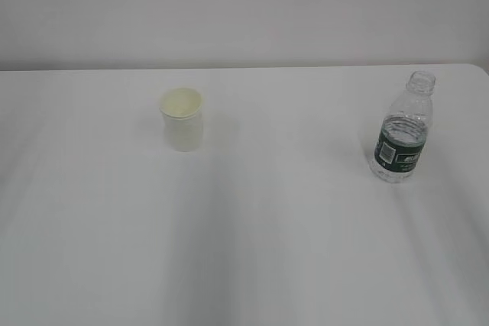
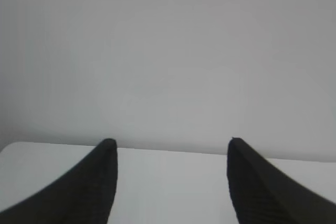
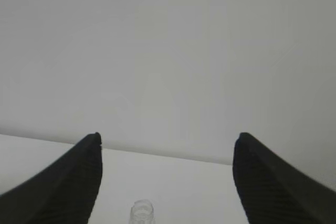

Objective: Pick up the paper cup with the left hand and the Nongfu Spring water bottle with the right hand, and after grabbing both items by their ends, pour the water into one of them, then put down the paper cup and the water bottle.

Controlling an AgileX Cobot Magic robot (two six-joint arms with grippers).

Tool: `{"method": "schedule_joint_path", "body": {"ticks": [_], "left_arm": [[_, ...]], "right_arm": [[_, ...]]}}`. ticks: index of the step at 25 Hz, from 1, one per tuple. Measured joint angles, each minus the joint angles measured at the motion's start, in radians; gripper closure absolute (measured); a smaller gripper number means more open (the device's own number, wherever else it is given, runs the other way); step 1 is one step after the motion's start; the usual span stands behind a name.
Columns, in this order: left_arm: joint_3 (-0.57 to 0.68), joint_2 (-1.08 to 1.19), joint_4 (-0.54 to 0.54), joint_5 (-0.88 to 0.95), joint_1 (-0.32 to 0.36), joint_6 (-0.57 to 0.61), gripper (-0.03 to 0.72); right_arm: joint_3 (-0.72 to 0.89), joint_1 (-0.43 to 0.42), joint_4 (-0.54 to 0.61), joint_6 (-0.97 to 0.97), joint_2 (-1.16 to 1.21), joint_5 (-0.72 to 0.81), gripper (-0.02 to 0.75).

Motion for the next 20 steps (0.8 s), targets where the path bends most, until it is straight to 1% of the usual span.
{"method": "schedule_joint_path", "body": {"ticks": [2,6,9,13,16,20], "left_arm": [[0.0,0.033,-0.036,-0.019,0.0,0.0,0.218],[0.0,0.095,-0.053,-0.04,0.0,0.0,0.218],[0.0,0.126,-0.053,-0.075,0.0,0.0,0.218],[0.0,0.174,-0.054,-0.139,-0.004,0.0,0.218],[0.02,0.209,-0.038,-0.218,-0.042,0.0,0.218],[0.097,0.266,-0.014,-0.378,-0.113,0.0,0.218]], "right_arm": [[0.0,0.0,0.0,0.0,0.03,-0.007,0.148],[0.0,0.0,0.002,0.0,0.086,-0.04,0.148],[0.021,0.0,0.027,0.009,0.122,-0.113,0.148],[0.088,0.0,0.035,0.052,0.163,-0.214,0.148],[0.142,0.0,0.035,0.061,0.181,-0.257,0.148],[0.216,0.0,0.035,0.064,0.186,-0.347,0.148]]}}
